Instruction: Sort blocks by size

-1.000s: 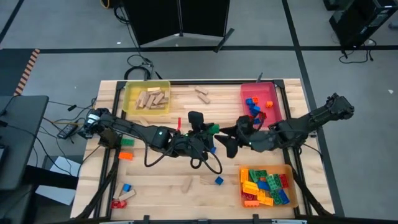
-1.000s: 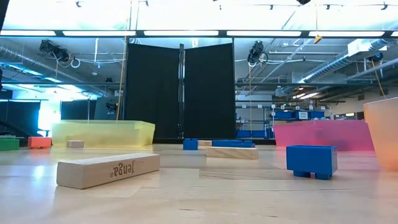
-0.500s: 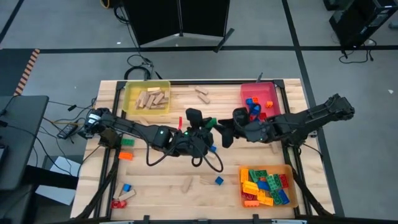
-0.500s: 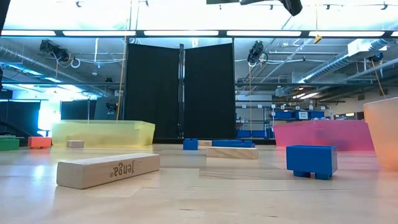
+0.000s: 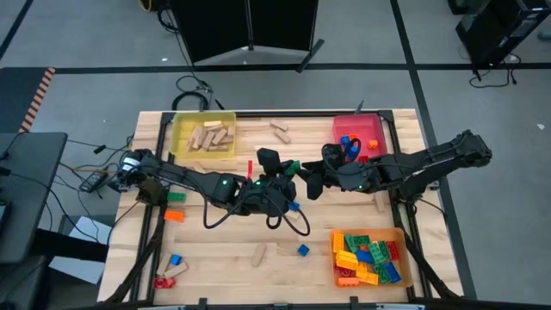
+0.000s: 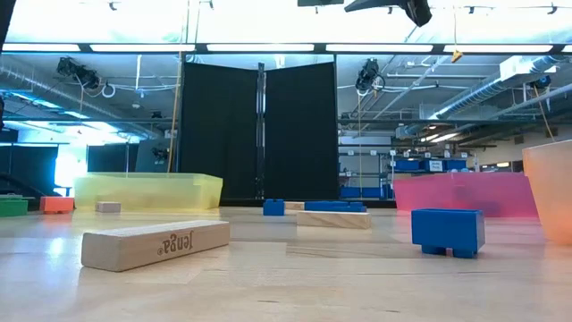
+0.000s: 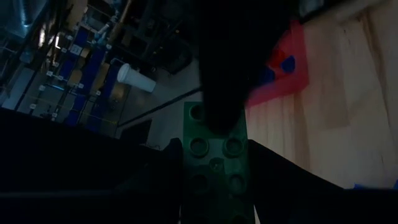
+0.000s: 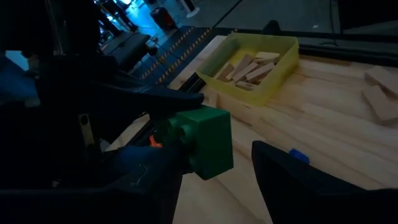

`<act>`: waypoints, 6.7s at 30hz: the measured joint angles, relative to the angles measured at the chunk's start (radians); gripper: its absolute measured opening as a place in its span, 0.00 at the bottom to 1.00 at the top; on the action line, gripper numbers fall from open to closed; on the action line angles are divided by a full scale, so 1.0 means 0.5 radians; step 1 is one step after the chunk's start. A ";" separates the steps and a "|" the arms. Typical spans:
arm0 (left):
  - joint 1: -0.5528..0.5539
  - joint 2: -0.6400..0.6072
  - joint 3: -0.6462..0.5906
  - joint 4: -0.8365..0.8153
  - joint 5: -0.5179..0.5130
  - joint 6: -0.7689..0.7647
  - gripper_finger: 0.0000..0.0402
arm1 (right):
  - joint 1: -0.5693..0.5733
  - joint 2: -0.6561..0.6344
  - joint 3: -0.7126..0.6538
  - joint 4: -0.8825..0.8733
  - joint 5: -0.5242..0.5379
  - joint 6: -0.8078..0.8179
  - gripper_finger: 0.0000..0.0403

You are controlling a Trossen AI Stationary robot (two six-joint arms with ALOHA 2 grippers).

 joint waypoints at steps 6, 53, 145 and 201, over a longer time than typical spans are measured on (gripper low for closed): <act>-0.002 0.000 0.000 0.078 0.001 0.006 0.38 | -0.001 -0.001 0.000 0.045 -0.106 -0.007 0.51; -0.144 -0.009 -0.013 -0.206 0.064 -0.612 0.64 | 0.683 -0.367 -0.001 -1.311 0.013 1.169 0.26; -0.098 0.636 -0.029 -0.699 1.774 -2.879 0.61 | 1.937 0.536 -0.001 -1.524 -1.148 2.136 0.58; 0.431 0.806 -0.171 -0.334 1.981 0.179 0.59 | 1.713 0.535 -0.002 -1.507 -1.092 2.713 0.55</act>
